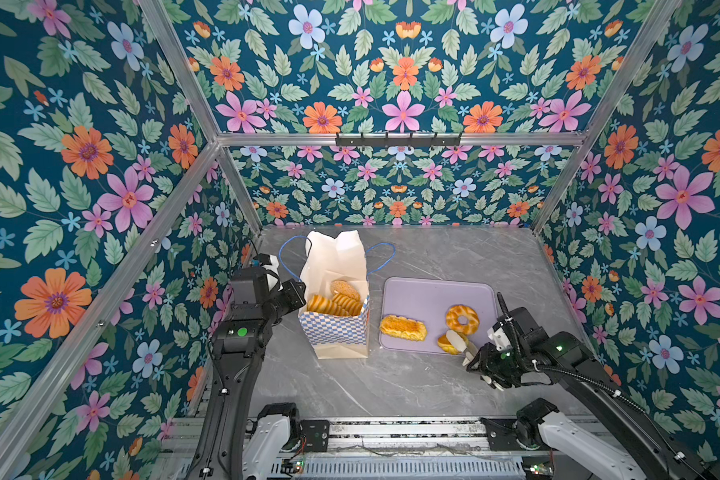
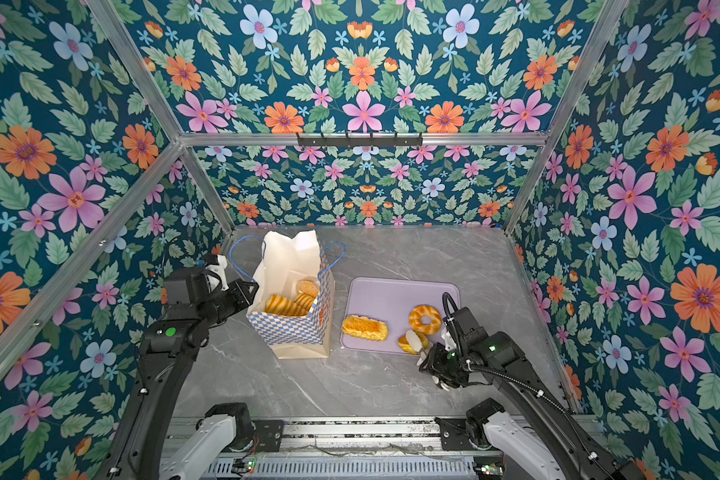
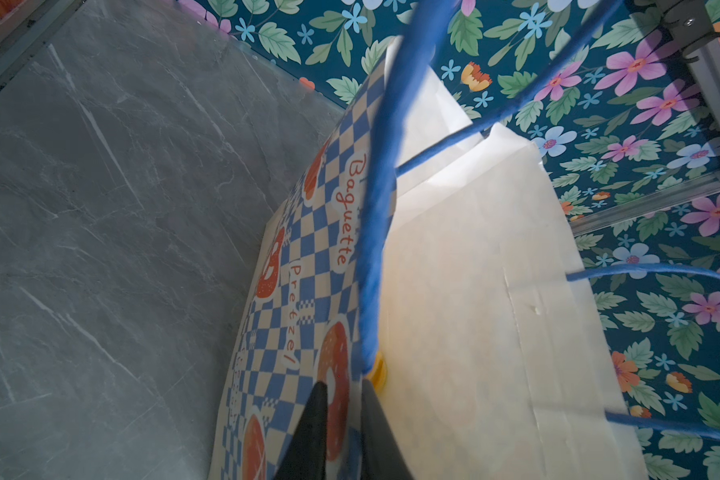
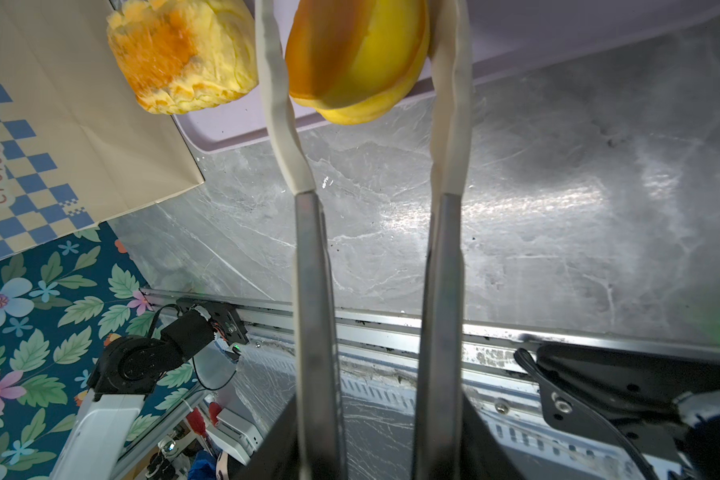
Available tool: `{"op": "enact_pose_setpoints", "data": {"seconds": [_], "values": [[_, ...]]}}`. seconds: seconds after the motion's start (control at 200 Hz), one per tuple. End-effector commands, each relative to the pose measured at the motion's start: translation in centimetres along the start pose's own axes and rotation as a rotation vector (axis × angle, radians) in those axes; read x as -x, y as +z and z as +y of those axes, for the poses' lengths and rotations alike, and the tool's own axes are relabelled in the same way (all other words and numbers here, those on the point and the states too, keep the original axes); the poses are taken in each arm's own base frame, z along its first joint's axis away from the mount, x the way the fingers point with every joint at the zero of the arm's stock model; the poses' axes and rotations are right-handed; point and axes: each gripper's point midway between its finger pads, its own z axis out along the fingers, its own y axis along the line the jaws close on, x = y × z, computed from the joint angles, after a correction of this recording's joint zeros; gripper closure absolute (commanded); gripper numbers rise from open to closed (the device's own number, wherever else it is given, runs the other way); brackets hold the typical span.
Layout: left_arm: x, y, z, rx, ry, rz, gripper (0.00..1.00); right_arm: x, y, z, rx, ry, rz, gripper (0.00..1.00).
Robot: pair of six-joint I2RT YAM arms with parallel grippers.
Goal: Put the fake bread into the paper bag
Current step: 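Pinch the yellow tart with the tongs and lift it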
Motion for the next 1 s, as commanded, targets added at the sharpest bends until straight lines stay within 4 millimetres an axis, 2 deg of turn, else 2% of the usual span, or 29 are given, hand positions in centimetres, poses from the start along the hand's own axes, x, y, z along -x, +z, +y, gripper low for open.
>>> {"op": "enact_pose_setpoints", "data": {"seconds": [0.0, 0.42, 0.655, 0.79, 0.995], "values": [[0.0, 0.1, 0.1, 0.004, 0.006, -0.005, 0.83, 0.4, 0.2, 0.4, 0.017, 0.001, -0.009, 0.56], [-0.2, 0.1, 0.2, 0.005, 0.004, 0.000, 0.83, 0.6, 1.3, 0.1, 0.015, 0.009, 0.000, 0.62], [-0.5, 0.3, 0.4, 0.011, 0.012, 0.015, 0.82, 0.2, 0.8, 0.1, 0.030, 0.016, -0.007, 0.69], [-0.1, -0.1, 0.3, 0.019, 0.022, 0.013, 0.73, 0.2, 0.0, 0.4, 0.044, 0.013, -0.026, 0.71], [0.0, -0.2, 0.1, 0.012, 0.023, 0.007, 0.68, 0.3, -0.7, 1.2, 0.069, 0.010, -0.045, 0.71]]}}
